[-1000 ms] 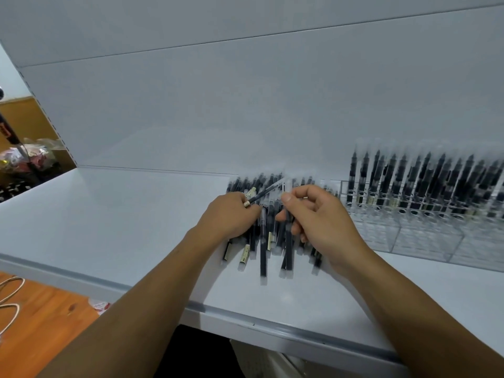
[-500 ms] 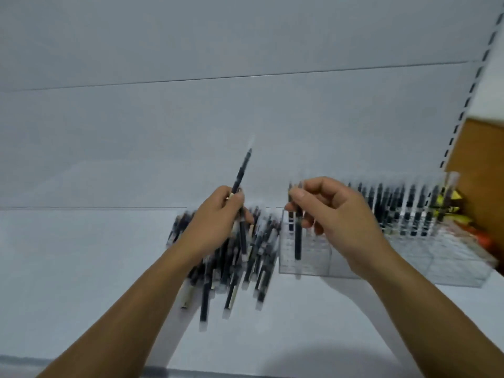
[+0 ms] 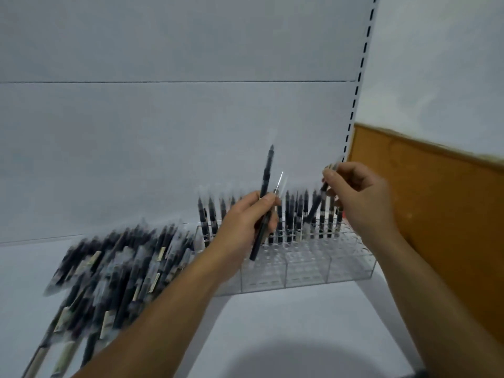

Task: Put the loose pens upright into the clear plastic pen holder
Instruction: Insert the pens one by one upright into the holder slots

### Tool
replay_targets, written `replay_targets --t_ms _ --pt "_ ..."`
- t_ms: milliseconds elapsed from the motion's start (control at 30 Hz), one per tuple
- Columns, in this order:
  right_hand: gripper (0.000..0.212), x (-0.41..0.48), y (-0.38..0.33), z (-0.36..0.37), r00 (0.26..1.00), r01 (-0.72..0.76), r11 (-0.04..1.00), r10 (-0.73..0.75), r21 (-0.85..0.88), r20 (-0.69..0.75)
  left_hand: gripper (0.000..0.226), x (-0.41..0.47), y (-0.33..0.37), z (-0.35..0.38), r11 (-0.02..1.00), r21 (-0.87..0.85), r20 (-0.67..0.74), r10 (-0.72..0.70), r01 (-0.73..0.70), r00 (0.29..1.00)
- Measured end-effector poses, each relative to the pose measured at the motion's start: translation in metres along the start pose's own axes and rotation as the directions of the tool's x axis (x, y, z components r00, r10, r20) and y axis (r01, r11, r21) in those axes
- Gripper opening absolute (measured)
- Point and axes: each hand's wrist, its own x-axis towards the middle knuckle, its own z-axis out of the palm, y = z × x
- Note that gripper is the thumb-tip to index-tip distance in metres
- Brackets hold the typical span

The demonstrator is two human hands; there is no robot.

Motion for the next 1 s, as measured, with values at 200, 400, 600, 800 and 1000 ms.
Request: replay_targets --t_ms 200,400,600,800,1000 --pt "0.014 0.016 0.018 0.002 0.998 0.062 0.984 -0.058 -0.166 0.03 0.023 0.015 -0.003 0.022 0.998 -0.051 0.064 -0.028 0.031 0.998" --pt "0.012 0.015 0.037 0.006 0.986 0.121 0.92 -0.07 -0.372 0.148 0.024 0.013 -0.015 0.014 0.983 -0.161 0.042 -0.077 0.082 0.996" --pt "0.018 0.01 0.041 0.004 0.982 0.106 0.836 -0.003 -0.538 0.189 0.021 0.014 -0.018 0.015 0.992 -0.108 0.079 -0.052 0.061 0.996" --pt "0.022 0.005 0.04 -0.002 0.959 0.075 0.813 0.1 -0.578 0.264 0.027 0.013 -0.017 0.017 0.996 -0.063 0.084 -0.053 0.058 0.995" --pt "0.027 -0.006 0.025 -0.008 0.97 0.065 0.972 -0.008 -0.226 0.241 0.026 0.013 -0.016 0.02 0.997 -0.011 0.087 -0.071 0.073 0.994"
